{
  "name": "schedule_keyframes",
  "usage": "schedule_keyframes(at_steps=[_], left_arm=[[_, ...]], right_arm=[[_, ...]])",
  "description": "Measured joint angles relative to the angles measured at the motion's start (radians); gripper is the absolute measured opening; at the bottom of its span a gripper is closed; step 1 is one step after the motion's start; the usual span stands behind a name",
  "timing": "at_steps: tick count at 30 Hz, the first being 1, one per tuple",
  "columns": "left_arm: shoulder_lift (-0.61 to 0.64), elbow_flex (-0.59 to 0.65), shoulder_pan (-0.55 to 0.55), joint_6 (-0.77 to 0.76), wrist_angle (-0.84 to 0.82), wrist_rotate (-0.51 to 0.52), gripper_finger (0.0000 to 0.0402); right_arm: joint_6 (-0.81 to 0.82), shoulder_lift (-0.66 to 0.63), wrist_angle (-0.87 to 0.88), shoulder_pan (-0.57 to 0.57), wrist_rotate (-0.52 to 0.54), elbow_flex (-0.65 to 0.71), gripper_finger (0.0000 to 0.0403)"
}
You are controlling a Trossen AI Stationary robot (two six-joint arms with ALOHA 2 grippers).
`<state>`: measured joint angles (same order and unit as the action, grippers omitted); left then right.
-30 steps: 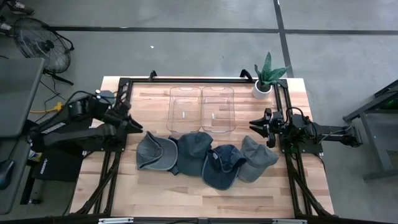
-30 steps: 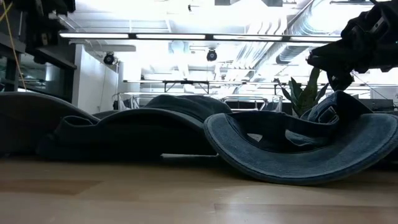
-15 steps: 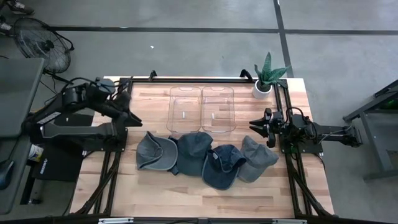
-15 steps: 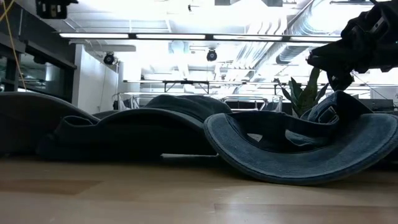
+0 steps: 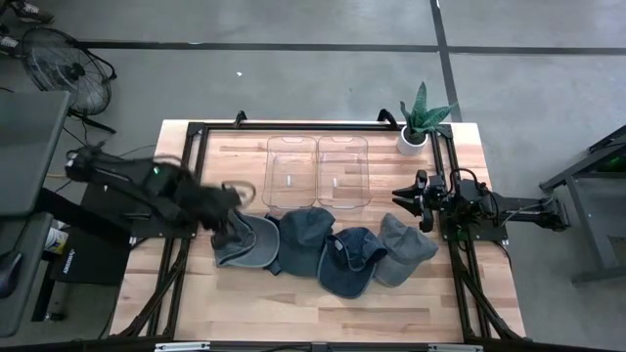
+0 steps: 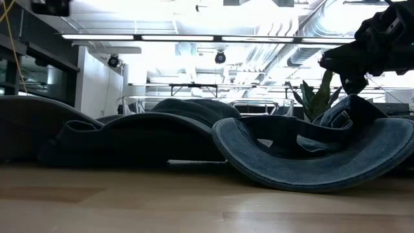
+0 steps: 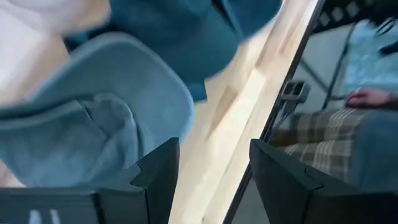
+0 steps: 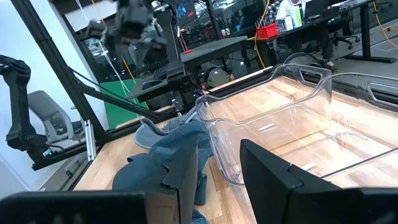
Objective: Pick & Place hat
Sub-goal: Put the left gray cap into the right transparent bin
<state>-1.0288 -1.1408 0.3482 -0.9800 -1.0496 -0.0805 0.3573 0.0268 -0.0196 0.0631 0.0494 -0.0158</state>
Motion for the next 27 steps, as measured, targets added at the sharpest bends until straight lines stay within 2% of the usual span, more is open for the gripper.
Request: schedule_keyframes(at_steps=[7,13,23,27], left_arm=[[-0.114,0.0,0.282,-0.286,-0.056,0.157,0.0193],[-0.195,0.0,0.457,-0.505,-0.157,0.255,0.0193],[-0.36,0.0,0.644,-0.544,-0.319,0.249,0.0193],[-0.385,0.001,0.731,-0.644,-0.299,0.377,0.0193]], right_arm=[[0.0,0.0,0.0,0.0,0.0,0.0,0.0116],[0.0,0.0,0.0,0.0,0.0,0.0,0.0116],[0.0,0.0,0.0,0.0,0.0,0.0,0.0116],[0.0,0.0,0.0,0.0,0.0,0.0,0.0116]])
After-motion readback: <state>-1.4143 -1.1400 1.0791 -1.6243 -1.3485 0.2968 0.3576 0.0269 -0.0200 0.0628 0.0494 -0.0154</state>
